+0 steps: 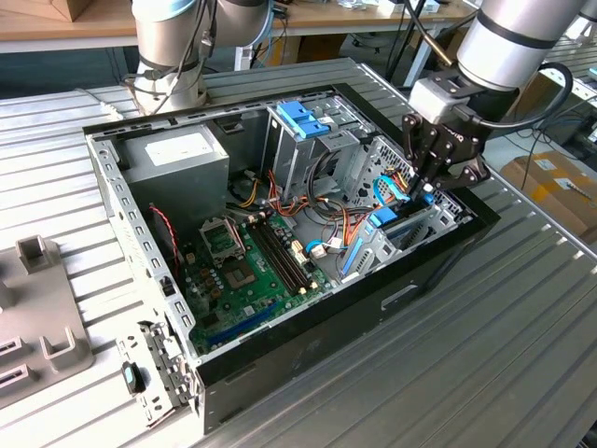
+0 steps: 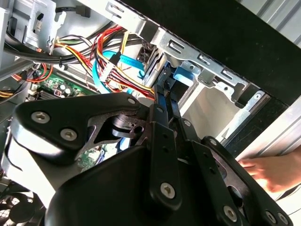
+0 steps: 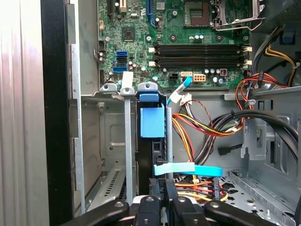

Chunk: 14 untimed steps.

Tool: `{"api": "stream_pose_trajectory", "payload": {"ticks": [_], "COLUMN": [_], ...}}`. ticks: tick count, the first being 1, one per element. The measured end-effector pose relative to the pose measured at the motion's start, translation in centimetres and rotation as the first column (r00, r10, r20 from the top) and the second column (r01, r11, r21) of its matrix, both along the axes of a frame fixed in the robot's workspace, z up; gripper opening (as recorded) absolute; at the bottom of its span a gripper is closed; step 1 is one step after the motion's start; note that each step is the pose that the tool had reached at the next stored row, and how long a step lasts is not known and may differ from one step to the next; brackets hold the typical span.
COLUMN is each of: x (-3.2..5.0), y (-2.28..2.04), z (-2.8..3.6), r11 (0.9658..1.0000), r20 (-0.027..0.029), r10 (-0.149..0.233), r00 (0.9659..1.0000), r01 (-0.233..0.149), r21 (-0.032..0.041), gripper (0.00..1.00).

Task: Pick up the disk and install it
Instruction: 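Insert the second disk wire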

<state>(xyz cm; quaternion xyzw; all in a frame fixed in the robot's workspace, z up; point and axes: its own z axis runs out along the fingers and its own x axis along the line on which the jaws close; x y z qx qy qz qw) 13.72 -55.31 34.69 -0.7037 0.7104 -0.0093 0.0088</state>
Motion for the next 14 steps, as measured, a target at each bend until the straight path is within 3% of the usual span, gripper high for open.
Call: {"api": "stream_pose_trajectory", "payload": {"ticks": [14], "x": [0.0], "y": [0.0], "z": [-0.49], "r11": [1.0], "r20": [0.0], "r10": [0.0], "r00": [1.0], "r01": [0.0], "r21": [-0.0003], "gripper": [0.16]}}
